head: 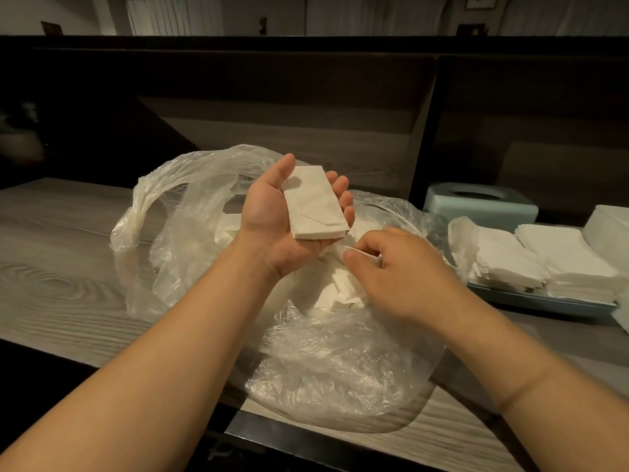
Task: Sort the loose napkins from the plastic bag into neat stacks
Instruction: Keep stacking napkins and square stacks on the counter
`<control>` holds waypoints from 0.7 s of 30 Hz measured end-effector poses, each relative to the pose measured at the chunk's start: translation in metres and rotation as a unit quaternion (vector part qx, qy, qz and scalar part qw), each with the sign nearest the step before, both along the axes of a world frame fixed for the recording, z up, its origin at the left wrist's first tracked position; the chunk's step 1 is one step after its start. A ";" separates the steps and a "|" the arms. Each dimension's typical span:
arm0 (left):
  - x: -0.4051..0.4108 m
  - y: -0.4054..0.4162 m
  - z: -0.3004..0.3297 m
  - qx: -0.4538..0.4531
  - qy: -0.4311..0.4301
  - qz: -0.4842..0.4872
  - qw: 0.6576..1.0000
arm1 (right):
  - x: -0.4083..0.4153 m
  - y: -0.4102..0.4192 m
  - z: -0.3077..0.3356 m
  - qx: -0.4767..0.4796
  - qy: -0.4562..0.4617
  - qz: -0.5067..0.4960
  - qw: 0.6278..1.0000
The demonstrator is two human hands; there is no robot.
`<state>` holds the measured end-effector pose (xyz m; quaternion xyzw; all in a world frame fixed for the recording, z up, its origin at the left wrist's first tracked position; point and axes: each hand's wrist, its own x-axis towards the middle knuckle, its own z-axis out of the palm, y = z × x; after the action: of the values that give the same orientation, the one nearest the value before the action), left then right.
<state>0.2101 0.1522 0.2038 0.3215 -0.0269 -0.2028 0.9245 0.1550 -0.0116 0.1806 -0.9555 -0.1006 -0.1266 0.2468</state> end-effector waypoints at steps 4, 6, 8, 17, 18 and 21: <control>0.001 0.001 0.000 -0.004 -0.001 -0.001 1.000 | -0.001 -0.001 0.000 0.011 -0.014 0.001 1.000; 0.000 0.001 0.000 -0.004 -0.001 0.000 1.000 | -0.003 0.000 0.002 0.032 -0.018 -0.001 0.999; 0.000 0.000 0.000 -0.004 -0.002 0.002 1.000 | -0.004 0.000 0.004 0.050 -0.015 -0.005 0.999; 0.001 0.000 -0.001 -0.002 -0.009 0.007 1.000 | -0.002 -0.001 0.004 0.059 -0.007 -0.018 0.998; 0.001 0.000 -0.001 -0.001 -0.009 0.008 1.000 | -0.003 -0.001 0.004 0.056 -0.005 -0.014 0.998; 0.001 0.000 -0.001 0.002 -0.010 0.015 1.000 | -0.004 0.001 0.005 0.048 -0.003 -0.007 0.999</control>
<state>0.2115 0.1527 0.2023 0.3259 -0.0313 -0.1860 0.9264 0.1507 -0.0110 0.1854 -0.9428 -0.0883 -0.1362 0.2911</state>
